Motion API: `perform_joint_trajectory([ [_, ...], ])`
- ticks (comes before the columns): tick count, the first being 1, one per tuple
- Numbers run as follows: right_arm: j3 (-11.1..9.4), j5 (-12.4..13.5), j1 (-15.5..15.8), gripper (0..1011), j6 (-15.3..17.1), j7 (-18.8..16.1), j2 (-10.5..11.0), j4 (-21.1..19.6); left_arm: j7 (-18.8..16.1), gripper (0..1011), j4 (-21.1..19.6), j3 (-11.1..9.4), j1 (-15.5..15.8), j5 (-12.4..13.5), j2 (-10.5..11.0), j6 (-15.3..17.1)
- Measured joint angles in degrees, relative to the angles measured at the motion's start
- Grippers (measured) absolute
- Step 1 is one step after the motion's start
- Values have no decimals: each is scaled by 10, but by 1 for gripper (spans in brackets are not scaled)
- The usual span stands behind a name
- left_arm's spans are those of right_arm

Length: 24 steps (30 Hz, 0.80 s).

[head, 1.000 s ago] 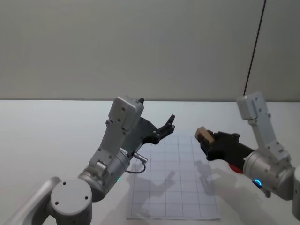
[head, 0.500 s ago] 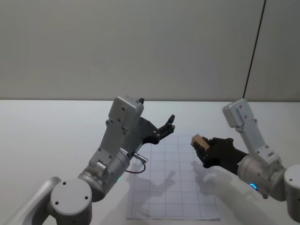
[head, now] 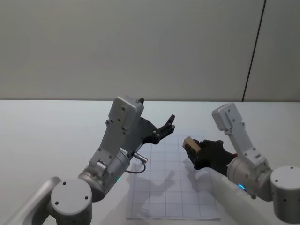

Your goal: Use the one hand to pick up the stamp and affix it onto the A4 paper.

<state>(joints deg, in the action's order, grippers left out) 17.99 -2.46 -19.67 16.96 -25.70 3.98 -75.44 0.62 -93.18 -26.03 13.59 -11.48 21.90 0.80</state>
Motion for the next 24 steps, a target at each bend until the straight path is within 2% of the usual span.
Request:
perform_joint_trajectory([
  [7,5,2,-12,221,-12,3,-9,34,0,1002,0,0,0,0,0,0],
  [24,17,-8,-37,221,-15,7,-25,89,0,1002,0,0,0,0,0,0],
])
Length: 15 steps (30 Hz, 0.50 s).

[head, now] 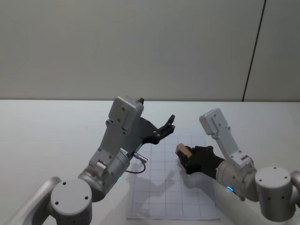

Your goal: Use the one hand to pick up the stamp and affix it onto the A4 paper.

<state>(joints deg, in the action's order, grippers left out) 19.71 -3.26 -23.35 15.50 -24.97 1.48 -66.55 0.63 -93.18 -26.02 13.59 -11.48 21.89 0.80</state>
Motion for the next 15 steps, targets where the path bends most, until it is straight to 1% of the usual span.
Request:
perform_joint_trajectory([
  [15,4,-9,-12,221,-6,1,-5,29,0,1002,0,0,0,0,0,0],
])
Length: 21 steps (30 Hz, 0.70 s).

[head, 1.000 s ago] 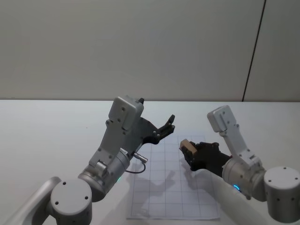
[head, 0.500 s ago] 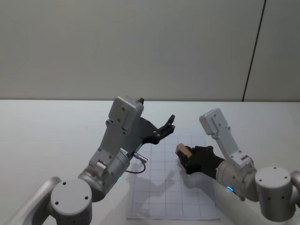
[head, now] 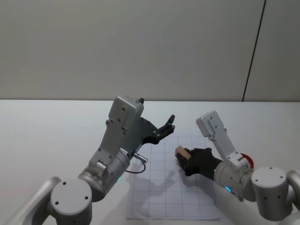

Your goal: Use the one hand to pick up the stamp and affix it onto the A4 paper.

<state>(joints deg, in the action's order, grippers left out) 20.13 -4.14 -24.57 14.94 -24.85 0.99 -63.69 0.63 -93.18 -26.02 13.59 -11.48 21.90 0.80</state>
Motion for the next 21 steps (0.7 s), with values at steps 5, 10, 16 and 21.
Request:
perform_joint_trajectory([
  [5,1,-4,-2,221,-4,0,0,6,0,1002,0,0,0,0,0,0],
  [10,1,-8,-2,221,-5,0,2,8,0,1002,0,0,0,0,0,0],
  [16,2,-10,0,221,-6,-1,3,8,0,1002,0,0,0,0,0,0],
  [21,3,-12,1,221,-6,-2,4,9,0,1002,0,0,0,0,0,0],
])
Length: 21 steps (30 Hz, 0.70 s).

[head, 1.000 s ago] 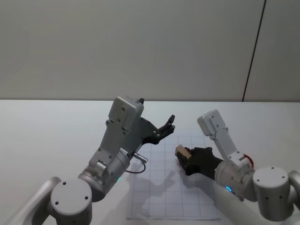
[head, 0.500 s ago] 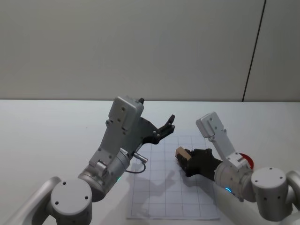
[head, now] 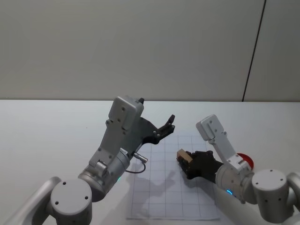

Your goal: Use the one hand to pick up the stamp and affix it onto the A4 paper.

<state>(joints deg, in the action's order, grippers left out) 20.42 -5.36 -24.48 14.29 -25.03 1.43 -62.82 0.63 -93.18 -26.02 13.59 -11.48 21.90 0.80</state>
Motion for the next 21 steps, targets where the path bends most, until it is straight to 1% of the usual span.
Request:
perform_joint_trajectory([
  [21,2,-4,2,221,-1,0,4,4,0,1002,0,0,0,0,0,0],
])
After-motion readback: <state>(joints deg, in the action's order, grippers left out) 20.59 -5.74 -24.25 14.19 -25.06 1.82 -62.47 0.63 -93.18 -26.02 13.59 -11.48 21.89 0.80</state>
